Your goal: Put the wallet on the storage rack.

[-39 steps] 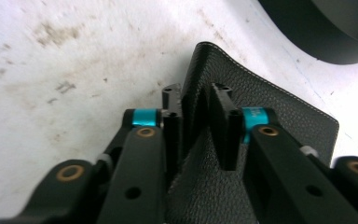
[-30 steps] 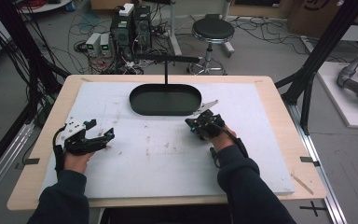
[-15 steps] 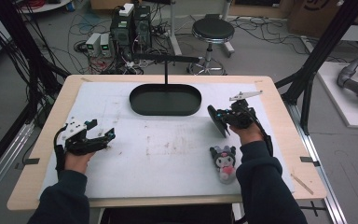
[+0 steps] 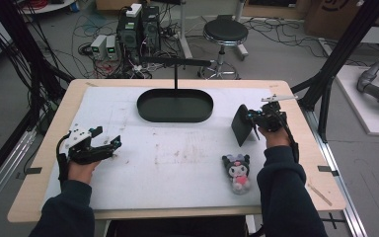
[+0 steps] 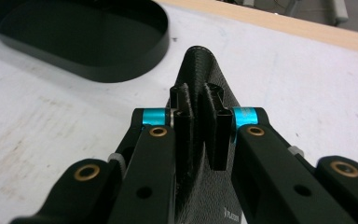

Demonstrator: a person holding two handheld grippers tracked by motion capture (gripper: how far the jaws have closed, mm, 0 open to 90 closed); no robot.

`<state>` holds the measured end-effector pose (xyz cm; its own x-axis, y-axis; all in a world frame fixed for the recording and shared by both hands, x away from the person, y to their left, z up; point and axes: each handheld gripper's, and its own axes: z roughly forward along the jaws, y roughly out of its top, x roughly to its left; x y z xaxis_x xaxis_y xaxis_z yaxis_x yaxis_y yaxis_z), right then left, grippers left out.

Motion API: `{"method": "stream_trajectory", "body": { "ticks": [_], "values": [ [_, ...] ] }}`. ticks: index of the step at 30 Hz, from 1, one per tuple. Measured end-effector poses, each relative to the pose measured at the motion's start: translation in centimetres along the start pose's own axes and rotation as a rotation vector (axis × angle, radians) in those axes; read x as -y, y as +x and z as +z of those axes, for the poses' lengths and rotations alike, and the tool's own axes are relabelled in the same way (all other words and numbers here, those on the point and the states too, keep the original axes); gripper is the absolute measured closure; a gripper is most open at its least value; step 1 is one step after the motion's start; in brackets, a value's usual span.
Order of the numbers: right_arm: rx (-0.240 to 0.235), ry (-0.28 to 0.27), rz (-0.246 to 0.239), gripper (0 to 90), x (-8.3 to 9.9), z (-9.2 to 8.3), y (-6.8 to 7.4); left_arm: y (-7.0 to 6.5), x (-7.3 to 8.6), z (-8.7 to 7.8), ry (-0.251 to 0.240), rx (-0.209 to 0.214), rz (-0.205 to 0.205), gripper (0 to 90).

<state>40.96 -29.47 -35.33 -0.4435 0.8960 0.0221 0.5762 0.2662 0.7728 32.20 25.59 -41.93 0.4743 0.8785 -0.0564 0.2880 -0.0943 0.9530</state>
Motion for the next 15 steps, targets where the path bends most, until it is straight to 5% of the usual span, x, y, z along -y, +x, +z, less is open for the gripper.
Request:
{"method": "stream_trajectory", "body": {
  "ticks": [2, 7, 9, 15],
  "values": [
    [-0.010, -0.020, 0.066, 83.0, 0.6, 0.1, -1.1, 0.0, 0.0, 0.0, 0.001, 0.000, 0.000, 19.4],
    [-0.006, -0.081, 0.110, 70.4, 1.5, -0.2, -1.8, -0.1, 0.0, 0.1, 0.001, 0.000, -0.001, 19.4],
    [0.015, -0.093, 0.103, 53.5, 1.6, -0.4, -1.7, -0.1, 0.0, 0.2, 0.001, 0.001, 0.001, 19.4],
    [0.051, -0.162, 0.054, 31.6, 1.9, -1.5, -0.7, -0.1, 0.0, 0.1, 0.001, -0.001, 0.000, 19.5]
  ]
}}
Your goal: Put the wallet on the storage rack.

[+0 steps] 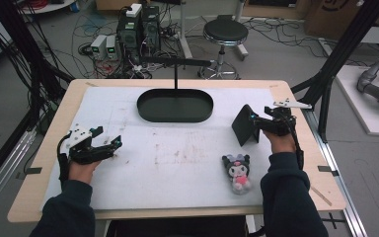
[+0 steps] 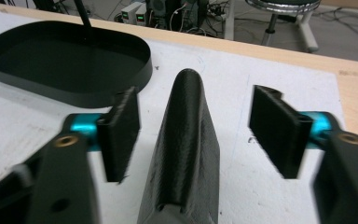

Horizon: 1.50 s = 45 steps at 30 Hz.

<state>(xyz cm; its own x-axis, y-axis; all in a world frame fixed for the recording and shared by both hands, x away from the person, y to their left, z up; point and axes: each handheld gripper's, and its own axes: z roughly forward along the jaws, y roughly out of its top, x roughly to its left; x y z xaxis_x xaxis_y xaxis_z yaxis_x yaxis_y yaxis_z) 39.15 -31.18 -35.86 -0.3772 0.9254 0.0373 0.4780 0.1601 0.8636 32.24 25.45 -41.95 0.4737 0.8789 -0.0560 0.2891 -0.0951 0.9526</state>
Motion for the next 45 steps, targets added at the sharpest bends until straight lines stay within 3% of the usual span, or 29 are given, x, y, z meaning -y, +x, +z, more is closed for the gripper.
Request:
{"method": "stream_trajectory", "body": {
  "ticks": [3, 7, 8, 9, 10, 15, 19, 22, 25, 29, 30, 31, 35, 40, 45],
  "values": [
    [0.011, 0.004, -0.015, 26.8, 0.5, 0.0, 0.3, 0.0, 0.0, 0.0, 0.000, 0.000, 0.001, 19.5],
    [0.019, 0.059, -0.031, 28.0, 1.9, 0.9, 0.6, -0.1, 0.0, 0.0, -0.002, 0.000, 0.000, 19.5],
    [0.020, 0.073, -0.032, 31.7, 2.2, 1.2, 0.6, -0.1, 0.0, 0.0, -0.001, 0.001, 0.001, 19.5],
    [0.000, 0.096, -0.022, 48.3, 2.6, 1.5, 0.6, -0.1, 0.0, 0.1, -0.002, 0.001, 0.002, 19.5],
    [0.000, 0.096, -0.022, 48.3, 2.6, 1.5, 0.6, -0.1, 0.0, 0.0, -0.001, -0.001, 0.004, 19.5],
    [-0.028, 0.078, -0.045, 76.9, 2.4, 1.3, 1.0, 0.0, 0.0, 0.1, 0.001, -0.002, 0.001, 19.5],
    [-0.027, 0.064, -0.053, 77.6, 1.8, 1.1, 1.3, 0.0, 0.0, 0.1, 0.000, -0.002, 0.001, 19.6],
    [-0.073, 0.023, -0.047, 77.6, 0.1, 0.8, 2.0, 0.0, 0.0, 0.1, -0.001, 0.001, 0.002, 19.6],
    [-0.089, 0.007, -0.054, 77.7, -0.9, 0.7, 2.6, 0.0, 0.0, 0.1, -0.001, 0.002, 0.002, 19.6],
    [-0.132, -0.027, -0.093, 77.7, -3.4, 0.5, 4.5, 0.0, -0.1, 0.1, -0.003, 0.002, 0.002, 19.7],
    [-0.143, -0.032, -0.121, 77.6, -4.6, 0.8, 5.7, 0.1, -0.1, 0.1, -0.005, 0.001, 0.002, 19.7],
    [-0.143, -0.032, -0.121, 77.6, -4.6, 0.8, 5.7, 0.1, -0.1, 0.1, -0.005, 0.001, 0.001, 19.7],
    [-0.163, -0.012, -0.149, 77.6, -6.3, 2.3, 7.4, 0.4, -0.1, -0.1, -0.011, -0.003, -0.004, 19.6],
    [-0.203, -0.006, -0.116, 77.7, -7.3, 4.0, 8.5, 0.5, 0.0, -0.2, -0.017, 0.000, -0.010, 19.6],
    [-0.210, 0.001, -0.122, 77.6, -8.0, 5.6, 9.7, 0.7, -0.1, -0.3, -0.022, -0.004, -0.011, 19.6]
  ]
}}
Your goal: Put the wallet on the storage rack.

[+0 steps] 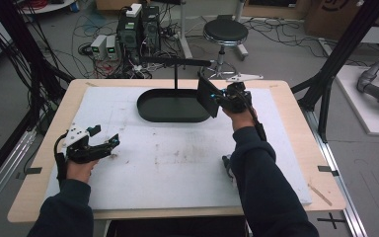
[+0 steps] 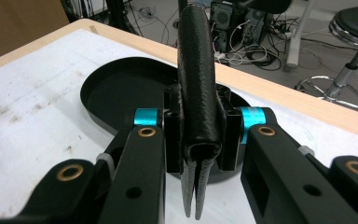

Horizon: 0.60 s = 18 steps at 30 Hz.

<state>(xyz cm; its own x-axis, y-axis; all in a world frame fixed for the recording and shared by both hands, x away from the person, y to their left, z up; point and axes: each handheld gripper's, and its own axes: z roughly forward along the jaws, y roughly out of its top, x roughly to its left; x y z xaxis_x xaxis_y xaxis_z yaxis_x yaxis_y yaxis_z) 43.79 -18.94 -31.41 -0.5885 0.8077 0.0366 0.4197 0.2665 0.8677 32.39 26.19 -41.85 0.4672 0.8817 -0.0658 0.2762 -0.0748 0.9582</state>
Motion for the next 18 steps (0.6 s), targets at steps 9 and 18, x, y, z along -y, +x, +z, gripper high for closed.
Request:
{"method": "stream_trajectory", "body": {
  "ticks": [9, 18],
  "values": [
    [0.047, 0.048, 0.001, 77.6, -0.1, 4.3, 0.5, 0.0, 0.0, 0.2, -0.005, 0.010, -0.002, 19.8],
    [0.160, 0.086, -0.067, 77.6, -0.4, 8.6, 0.8, 0.0, 0.1, 0.2, 0.000, 0.015, 0.003, 19.8]
  ]
}}
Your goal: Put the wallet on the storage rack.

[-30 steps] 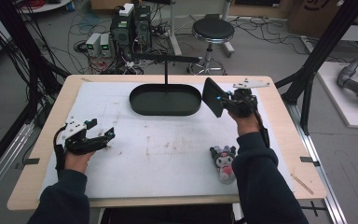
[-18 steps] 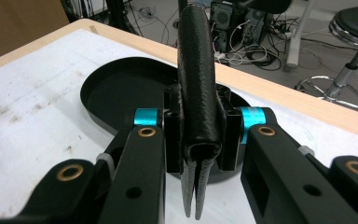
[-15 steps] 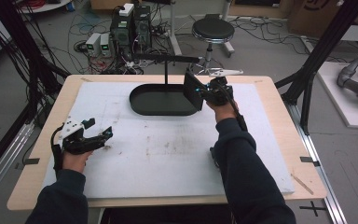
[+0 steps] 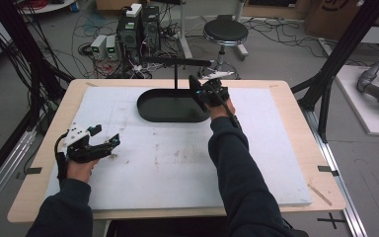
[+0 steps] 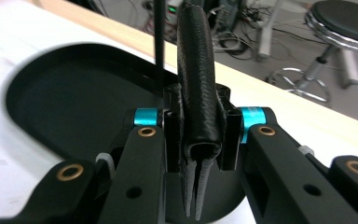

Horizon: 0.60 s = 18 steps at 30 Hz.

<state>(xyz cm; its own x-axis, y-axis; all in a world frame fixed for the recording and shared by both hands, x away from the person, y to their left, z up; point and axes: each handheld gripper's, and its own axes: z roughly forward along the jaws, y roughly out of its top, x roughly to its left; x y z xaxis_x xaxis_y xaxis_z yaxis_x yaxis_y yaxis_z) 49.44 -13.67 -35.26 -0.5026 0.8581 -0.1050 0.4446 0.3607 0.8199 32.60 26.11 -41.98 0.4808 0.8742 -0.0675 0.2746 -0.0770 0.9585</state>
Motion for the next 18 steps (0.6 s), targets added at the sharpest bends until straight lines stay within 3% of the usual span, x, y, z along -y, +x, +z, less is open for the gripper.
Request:
{"method": "stream_trajectory", "body": {
  "ticks": [3, 10, 14, 18],
  "values": [
    [0.028, 0.007, 0.021, 77.6, 0.4, 1.2, -0.1, 0.0, 0.0, 0.0, 0.000, 0.001, 0.000, 19.8],
    [0.116, 0.006, -0.015, 77.6, 0.9, 2.5, 0.0, 0.1, 0.1, -0.2, -0.001, -0.001, -0.002, 19.8],
    [0.123, 0.035, -0.020, 77.5, 1.3, 3.0, 0.2, 0.1, 0.1, -0.3, -0.001, -0.003, -0.004, 19.8],
    [0.120, 0.019, 0.004, 77.5, 1.5, 3.5, 0.6, 0.1, 0.1, -0.3, -0.001, -0.003, -0.005, 19.8]
  ]
}}
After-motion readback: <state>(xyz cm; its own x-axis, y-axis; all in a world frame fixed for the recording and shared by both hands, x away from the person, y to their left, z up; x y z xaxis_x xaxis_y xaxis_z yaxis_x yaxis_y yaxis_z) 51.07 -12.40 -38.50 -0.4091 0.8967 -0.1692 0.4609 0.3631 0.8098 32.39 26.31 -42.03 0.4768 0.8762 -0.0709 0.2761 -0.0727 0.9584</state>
